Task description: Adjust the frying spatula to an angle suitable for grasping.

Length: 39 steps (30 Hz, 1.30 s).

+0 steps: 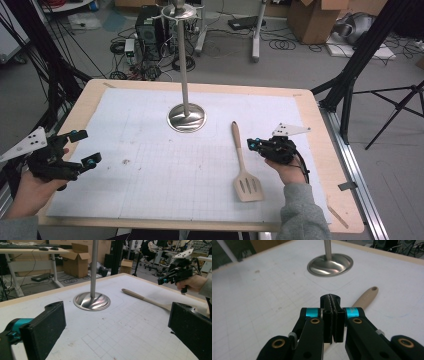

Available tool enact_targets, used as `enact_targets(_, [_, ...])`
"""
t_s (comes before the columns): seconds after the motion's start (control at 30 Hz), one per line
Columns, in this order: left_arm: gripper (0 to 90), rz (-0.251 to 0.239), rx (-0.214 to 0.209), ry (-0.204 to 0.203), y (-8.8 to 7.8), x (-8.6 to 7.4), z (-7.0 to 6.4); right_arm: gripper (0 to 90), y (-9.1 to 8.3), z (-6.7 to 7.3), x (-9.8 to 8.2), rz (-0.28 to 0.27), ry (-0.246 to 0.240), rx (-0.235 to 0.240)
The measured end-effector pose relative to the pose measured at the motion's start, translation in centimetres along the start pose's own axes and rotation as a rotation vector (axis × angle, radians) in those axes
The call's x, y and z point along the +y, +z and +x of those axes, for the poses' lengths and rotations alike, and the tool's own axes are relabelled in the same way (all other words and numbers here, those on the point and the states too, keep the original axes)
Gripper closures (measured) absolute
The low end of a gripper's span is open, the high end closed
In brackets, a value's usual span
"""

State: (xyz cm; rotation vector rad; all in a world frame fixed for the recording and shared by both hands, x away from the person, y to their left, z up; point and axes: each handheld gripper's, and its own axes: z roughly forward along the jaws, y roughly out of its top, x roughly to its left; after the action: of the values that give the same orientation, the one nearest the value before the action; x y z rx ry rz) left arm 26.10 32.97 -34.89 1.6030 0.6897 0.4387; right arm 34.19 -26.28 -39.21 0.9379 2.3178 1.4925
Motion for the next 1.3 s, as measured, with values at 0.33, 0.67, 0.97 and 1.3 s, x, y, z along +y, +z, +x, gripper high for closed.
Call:
enact_targets(0.33, [1.8,0.01,0.003,-0.005,0.0,-0.3,0.0,89.5,1.3,-1.2,-0.8,0.06,0.029,-0.005])
enact_targets(0.67, [1.8,0.009,0.007,0.02,0.1,-0.3,-0.3,89.6,2.6,-1.4,-1.3,0.133,-0.022,-0.009])
enact_targets(0.97, [1.8,0.02,0.013,0.036,0.3,-0.4,-0.4,89.7,3.5,-1.8,-1.8,0.174,-0.024,-0.026])
enact_targets(1.3, [1.8,0.031,0.007,0.04,0.6,-0.7,-0.5,89.8,4.3,-2.3,-2.2,0.206,-0.027,-0.041])
